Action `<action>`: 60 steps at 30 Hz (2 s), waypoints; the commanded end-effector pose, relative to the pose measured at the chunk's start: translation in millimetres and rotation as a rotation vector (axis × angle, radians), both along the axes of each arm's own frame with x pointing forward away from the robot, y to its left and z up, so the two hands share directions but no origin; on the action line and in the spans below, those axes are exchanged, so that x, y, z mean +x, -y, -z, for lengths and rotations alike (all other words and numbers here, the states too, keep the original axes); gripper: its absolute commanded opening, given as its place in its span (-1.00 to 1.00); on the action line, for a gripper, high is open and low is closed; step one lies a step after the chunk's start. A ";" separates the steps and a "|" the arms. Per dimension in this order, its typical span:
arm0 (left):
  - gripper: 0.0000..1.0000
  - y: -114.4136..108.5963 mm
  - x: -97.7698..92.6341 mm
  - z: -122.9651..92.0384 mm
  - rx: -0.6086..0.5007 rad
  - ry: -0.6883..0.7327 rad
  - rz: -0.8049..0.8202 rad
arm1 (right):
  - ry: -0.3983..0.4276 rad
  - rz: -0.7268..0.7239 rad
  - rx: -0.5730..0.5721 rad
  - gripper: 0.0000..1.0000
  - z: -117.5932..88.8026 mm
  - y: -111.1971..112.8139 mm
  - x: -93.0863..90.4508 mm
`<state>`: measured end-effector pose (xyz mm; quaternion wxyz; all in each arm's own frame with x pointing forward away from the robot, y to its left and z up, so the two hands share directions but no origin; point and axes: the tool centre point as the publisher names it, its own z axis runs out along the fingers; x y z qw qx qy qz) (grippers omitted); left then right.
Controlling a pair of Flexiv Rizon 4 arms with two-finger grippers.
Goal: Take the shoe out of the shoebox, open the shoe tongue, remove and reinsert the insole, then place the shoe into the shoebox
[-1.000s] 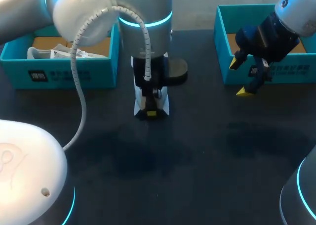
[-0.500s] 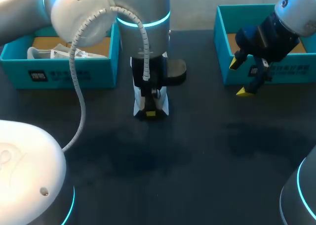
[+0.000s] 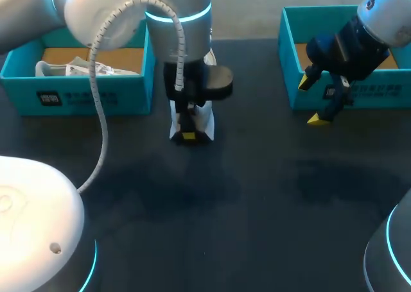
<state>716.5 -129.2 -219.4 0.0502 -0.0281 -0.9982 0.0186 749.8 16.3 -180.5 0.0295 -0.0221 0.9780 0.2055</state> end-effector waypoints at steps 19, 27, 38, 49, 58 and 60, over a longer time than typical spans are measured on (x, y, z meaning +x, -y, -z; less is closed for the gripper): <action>-1.00 -138.0 102.2 -18.3 -0.031 -0.010 0.062 | -0.002 0.001 -0.003 1.00 0.7 -1.0 0.8; -1.00 -195.7 142.2 -19.7 -0.026 -0.002 0.029 | -0.002 0.001 -0.003 1.00 0.7 -1.0 0.8; -1.00 -263.8 198.6 -16.9 -0.024 0.005 -0.073 | -0.002 0.001 -0.003 1.00 0.7 -1.0 0.8; -1.00 -302.5 252.5 -17.2 -0.012 0.025 -0.130 | -0.002 0.001 -0.003 1.00 0.7 -1.0 0.8; -1.00 -322.9 293.5 -14.4 -0.012 0.004 -0.202 | -0.002 0.001 -0.003 1.00 0.7 -1.0 0.8; -1.00 -327.0 302.3 -13.8 -0.013 0.003 -0.219 | -0.002 0.001 -0.003 1.00 0.7 -1.0 0.8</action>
